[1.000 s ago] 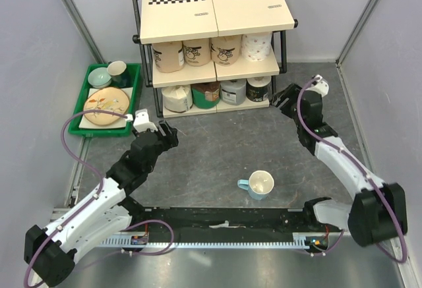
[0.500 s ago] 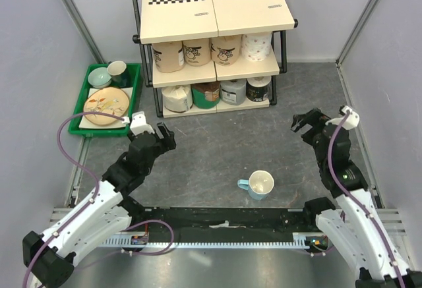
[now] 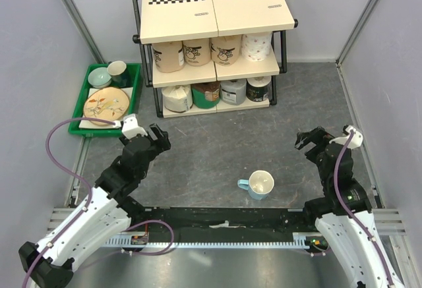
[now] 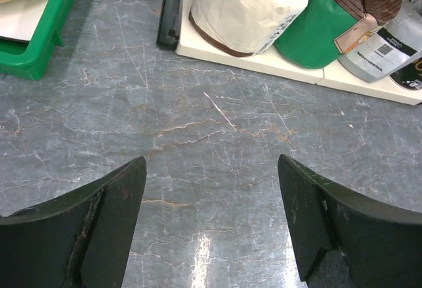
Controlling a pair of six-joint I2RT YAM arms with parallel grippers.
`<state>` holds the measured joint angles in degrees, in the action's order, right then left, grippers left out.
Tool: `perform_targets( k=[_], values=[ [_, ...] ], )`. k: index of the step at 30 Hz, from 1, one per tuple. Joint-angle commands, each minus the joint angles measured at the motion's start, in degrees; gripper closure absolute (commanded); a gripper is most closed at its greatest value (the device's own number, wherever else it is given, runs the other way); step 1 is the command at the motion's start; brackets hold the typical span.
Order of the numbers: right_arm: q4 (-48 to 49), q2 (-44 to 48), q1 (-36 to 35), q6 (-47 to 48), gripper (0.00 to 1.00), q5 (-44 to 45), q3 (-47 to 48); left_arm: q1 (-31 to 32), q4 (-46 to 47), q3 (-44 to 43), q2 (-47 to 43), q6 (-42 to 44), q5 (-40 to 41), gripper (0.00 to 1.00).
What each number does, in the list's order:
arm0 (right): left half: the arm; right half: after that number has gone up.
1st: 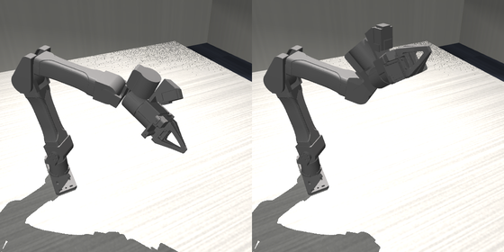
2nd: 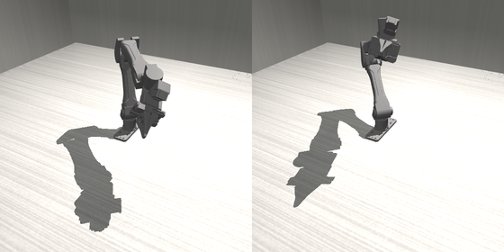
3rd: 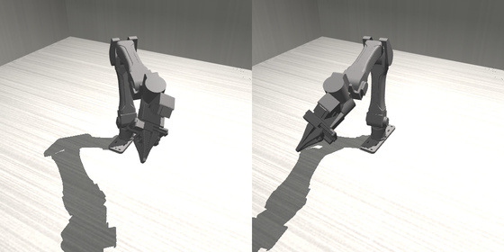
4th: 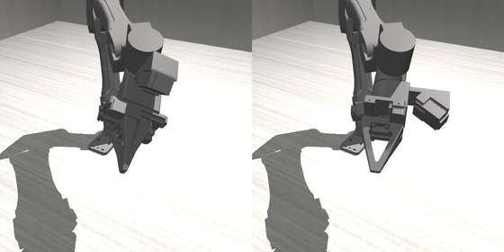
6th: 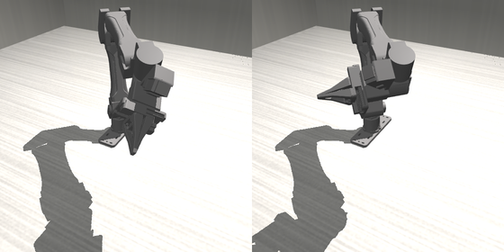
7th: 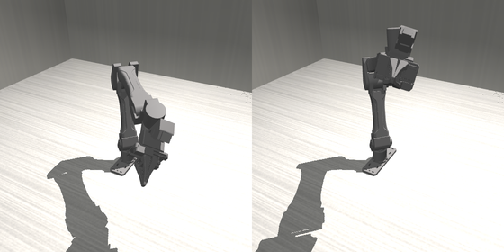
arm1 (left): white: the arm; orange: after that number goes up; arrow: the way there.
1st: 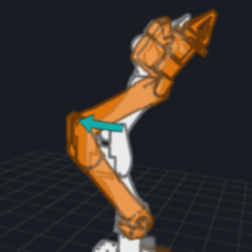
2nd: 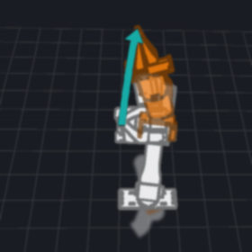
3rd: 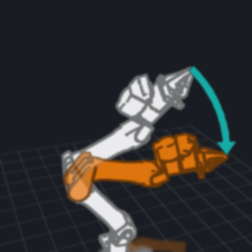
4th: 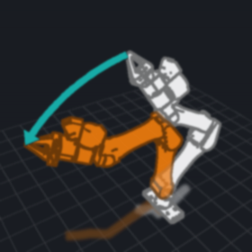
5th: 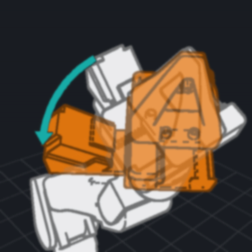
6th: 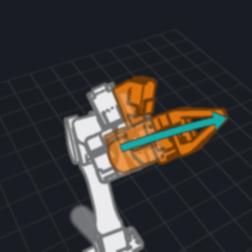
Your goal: Place and organize the paper towels onto the shelf
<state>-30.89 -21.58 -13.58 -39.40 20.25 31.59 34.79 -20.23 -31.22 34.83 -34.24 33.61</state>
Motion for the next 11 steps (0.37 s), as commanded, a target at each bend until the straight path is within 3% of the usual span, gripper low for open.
perform_targets(
  k=[1,11],
  values=[
    [-0.7,1.2,0.3,-0.3,0.02,-0.4,0.1,-0.2,-0.4,-1.3,-0.1,-2.0,1.9,0.12],
    [-0.7,0.4,0.3,0.4,0.02,-1.4,0.0,-0.2,-3.4,-1.6,-1.1,-3.5,3.6,0.11]
  ],
)
